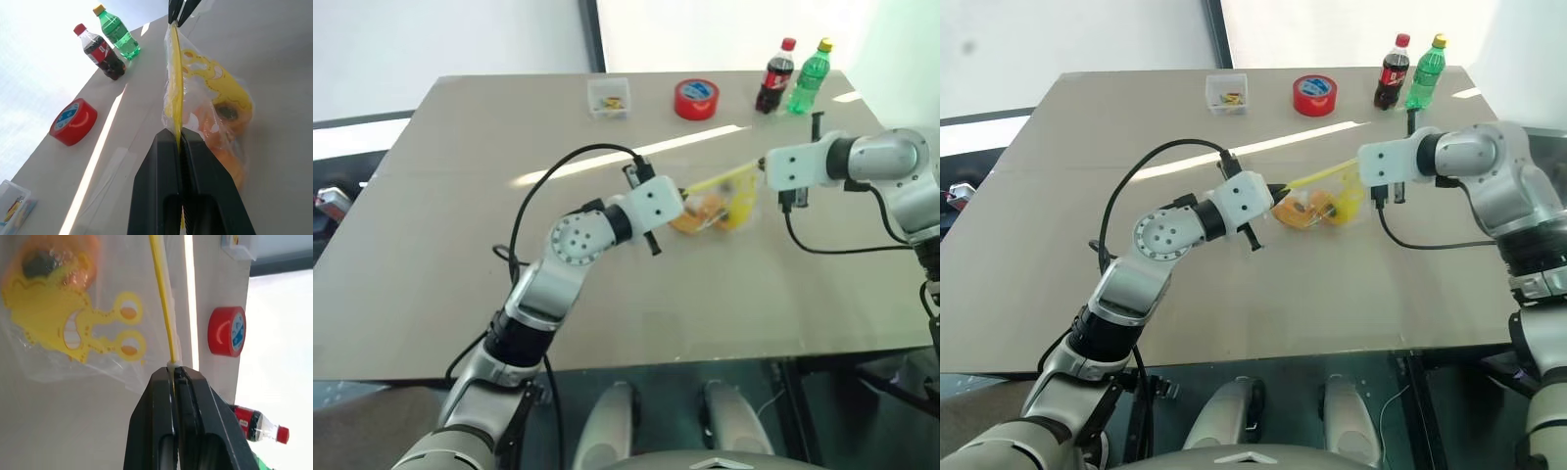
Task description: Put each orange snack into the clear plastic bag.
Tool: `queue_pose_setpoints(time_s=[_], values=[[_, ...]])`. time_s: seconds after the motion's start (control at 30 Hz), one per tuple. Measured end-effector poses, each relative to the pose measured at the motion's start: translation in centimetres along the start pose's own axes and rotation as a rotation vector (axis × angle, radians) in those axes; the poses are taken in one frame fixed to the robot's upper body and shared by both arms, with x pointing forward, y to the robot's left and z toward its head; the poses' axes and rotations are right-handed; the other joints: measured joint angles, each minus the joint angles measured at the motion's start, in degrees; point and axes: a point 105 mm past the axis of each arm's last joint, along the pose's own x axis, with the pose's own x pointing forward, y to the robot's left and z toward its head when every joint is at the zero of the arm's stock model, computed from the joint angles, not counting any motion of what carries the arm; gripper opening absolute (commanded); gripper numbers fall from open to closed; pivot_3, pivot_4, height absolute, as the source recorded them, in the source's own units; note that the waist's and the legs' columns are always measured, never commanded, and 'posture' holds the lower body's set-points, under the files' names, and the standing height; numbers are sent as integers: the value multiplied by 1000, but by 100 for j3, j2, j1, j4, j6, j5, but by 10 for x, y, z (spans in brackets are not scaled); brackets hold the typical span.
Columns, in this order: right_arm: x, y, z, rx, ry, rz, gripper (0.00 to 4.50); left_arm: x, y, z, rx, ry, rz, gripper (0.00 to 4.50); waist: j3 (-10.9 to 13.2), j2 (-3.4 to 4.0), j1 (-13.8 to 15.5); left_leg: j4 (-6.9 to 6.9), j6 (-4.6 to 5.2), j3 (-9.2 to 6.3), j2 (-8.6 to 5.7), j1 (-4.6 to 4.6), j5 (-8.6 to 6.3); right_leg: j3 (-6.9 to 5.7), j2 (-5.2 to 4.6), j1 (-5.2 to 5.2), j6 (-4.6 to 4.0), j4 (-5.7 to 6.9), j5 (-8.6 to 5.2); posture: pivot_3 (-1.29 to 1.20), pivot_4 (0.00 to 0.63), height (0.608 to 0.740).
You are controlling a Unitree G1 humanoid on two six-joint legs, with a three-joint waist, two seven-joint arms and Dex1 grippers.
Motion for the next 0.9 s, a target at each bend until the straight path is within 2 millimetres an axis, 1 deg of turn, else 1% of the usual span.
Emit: queue_pose_setpoints(time_s=[0.13,0.2,0.27,0.3,0.37,0.43,0.5,0.53,0.6,0.67,0.73,0.77,0.8,0.83,0.87,0.9], values=[[0,-1,-5,6,19,-14,51,1,1,1,10,-1,3,0,0,0,3,0,0,2,0,0,0,1,0,0,0,-1,0,0,150,740],[0,-5,-8,6,30,-39,51,2,5,-2,29,6,19,0,0,0,3,0,0,3,-1,0,0,1,0,0,0,0,0,0,150,740],[1,-17,-7,22,22,-114,51,6,18,-4,65,7,73,0,1,-1,-1,1,0,3,0,1,0,2,0,-1,0,1,0,0,150,740],[1,-29,-6,49,10,-187,51,9,30,-3,91,3,123,0,2,-2,-6,1,0,2,0,1,0,4,0,-2,0,4,0,0,150,740],[-4,-51,-3,57,4,-302,51,12,56,7,154,-24,209,0,4,-1,-1,0,0,2,-2,0,0,4,0,-5,0,4,1,0,150,740],[-14,-69,0,40,-7,-385,51,13,76,19,195,-67,266,0,4,-2,12,-5,0,2,-2,-3,0,3,-1,-5,0,-7,0,0,150,740],[-21,-75,1,38,-20,-420,51,10,89,27,199,-100,302,0,3,-1,23,-8,0,2,-1,-12,0,2,-1,-5,1,-24,0,0,150,740],[-23,-73,2,48,-29,-417,51,9,90,29,191,-109,304,0,3,-1,24,-9,0,1,-1,-16,0,1,-2,-5,1,-29,0,0,150,740],[-24,-60,1,81,-39,-369,51,8,84,22,168,-95,277,0,2,0,31,-10,2,-3,-1,-31,-1,-8,-3,-6,2,-48,1,0,150,740],[-21,-32,0,142,-55,-269,51,4,66,5,127,-55,224,0,-2,3,32,-11,8,-12,0,-42,-5,-19,-5,-7,2,-59,1,0,150,740],[-18,24,-2,254,-65,-74,51,-5,28,-23,65,26,106,0,-7,5,37,-8,13,-31,6,-62,-9,-38,-5,-10,2,-62,1,0,150,740],[-14,62,-1,339,-69,54,51,-11,1,-43,4,88,25,0,-4,7,45,-8,13,-43,9,-77,-9,-45,-8,-22,2,-65,1,0,150,740],[-12,81,0,385,-68,119,506,-13,-12,-53,-28,122,-21,498,11,15,57,8,14,-48,5,-91,-9,-38,-15,-42,3,-57,1,0,150,740],[-12,84,0,397,-67,132,649,-13,-15,-54,-34,127,-30,641,17,22,64,8,15,-46,-3,-94,-8,-36,-18,-47,4,-53,2,0,150,740],[-18,100,1,436,-52,162,911,-18,-22,-54,-60,137,-38,918,16,25,89,7,15,-50,-2,-90,-8,-37,-22,-47,4,-47,2,0,150,740],[-24,116,-3,474,-22,200,1394,-27,-26,-58,-69,159,-45,1406,13,23,123,10,16,-51,-1,-63,-9,-43,-20,-17,3,-48,0,0,150,740]])
